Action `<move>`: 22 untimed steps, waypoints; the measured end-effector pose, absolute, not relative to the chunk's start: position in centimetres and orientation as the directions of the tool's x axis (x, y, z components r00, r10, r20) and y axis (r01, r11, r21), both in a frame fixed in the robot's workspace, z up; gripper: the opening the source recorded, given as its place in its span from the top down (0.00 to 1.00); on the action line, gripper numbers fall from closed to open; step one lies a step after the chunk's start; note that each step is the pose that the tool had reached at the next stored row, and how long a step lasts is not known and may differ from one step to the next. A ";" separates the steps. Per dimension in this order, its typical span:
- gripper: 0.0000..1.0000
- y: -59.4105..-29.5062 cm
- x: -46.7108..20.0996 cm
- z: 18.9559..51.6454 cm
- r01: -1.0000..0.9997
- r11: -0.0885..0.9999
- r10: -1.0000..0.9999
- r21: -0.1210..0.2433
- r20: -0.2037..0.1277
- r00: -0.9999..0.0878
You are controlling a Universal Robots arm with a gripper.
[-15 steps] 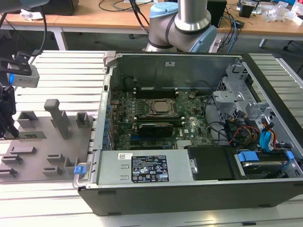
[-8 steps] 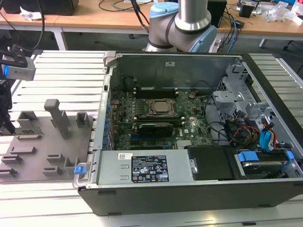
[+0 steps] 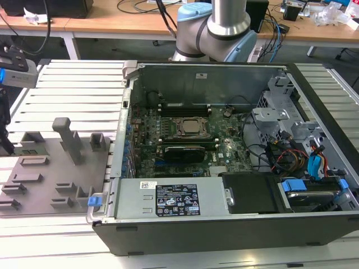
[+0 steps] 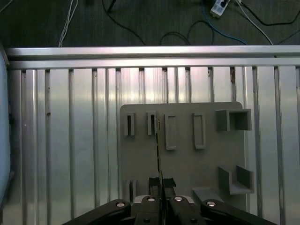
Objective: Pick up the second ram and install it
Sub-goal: 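Pick up the second ram and move it above second insertion slot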
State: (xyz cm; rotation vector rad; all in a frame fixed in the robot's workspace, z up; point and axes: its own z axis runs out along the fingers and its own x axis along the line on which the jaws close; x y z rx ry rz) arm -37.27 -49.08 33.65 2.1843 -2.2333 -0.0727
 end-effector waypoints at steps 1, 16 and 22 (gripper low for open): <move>0.87 -49.1 -37.3 33.9 -0.999 0.022 -1.000 0.045 -0.020 -0.023; 0.87 -48.4 -37.2 37.7 -0.999 0.022 -1.000 0.046 -0.020 -0.023; 0.87 -47.0 -37.0 38.5 -0.999 0.022 -1.000 0.048 -0.020 -0.023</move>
